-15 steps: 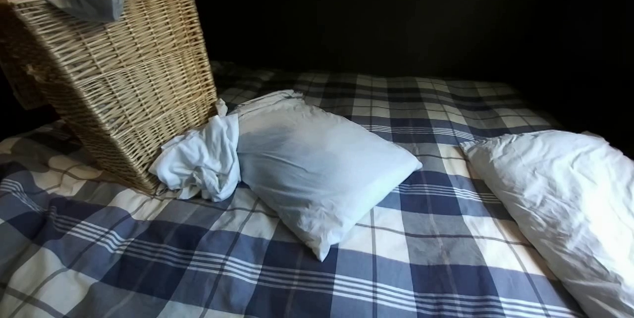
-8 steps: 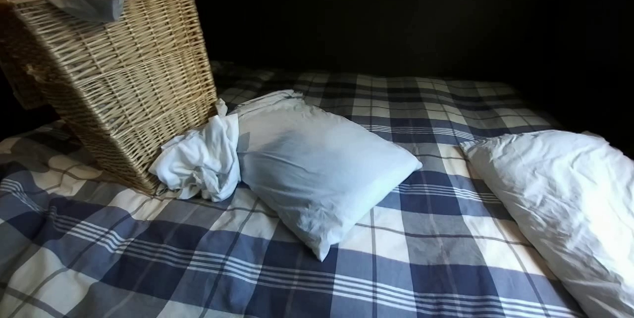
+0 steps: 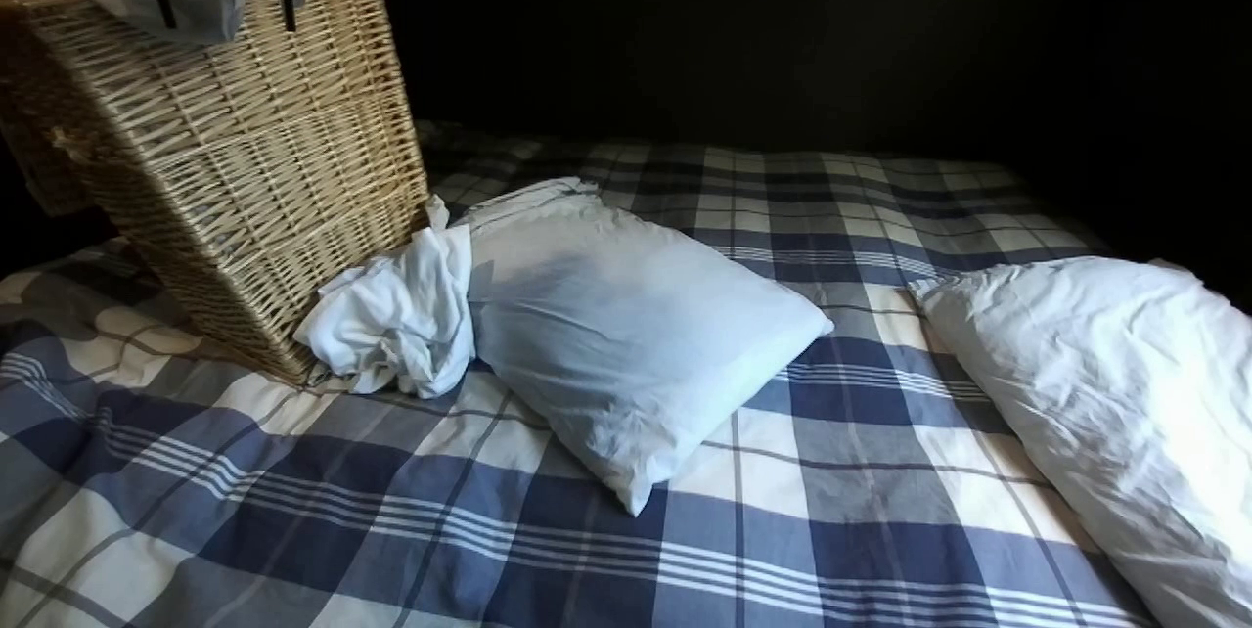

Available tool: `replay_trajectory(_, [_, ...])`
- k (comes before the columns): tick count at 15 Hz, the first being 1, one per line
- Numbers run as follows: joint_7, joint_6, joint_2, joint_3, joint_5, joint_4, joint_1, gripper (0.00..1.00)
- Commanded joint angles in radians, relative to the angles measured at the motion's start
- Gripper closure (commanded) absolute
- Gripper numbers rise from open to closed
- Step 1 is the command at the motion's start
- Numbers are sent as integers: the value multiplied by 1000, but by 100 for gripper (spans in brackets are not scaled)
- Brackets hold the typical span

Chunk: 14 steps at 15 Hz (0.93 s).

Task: Pick up the gray pillow case and put it in the brown basket

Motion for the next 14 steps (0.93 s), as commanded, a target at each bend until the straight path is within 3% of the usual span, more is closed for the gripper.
replay_trajectory(1, [-137, 48, 0, -4, 88, -21, 13, 28])
replay_trajectory(2, [-168, 44, 0, -3, 108, -21, 14, 28])
replay_trajectory(6, [-249, 24, -5, 11, 167, -18, 13, 60])
replay_trajectory(11, [-246, 18, -33, 36, 173, -18, 12, 98])
replay_trajectory(14, [-257, 14, -68, 58, 182, 2, 32, 100])
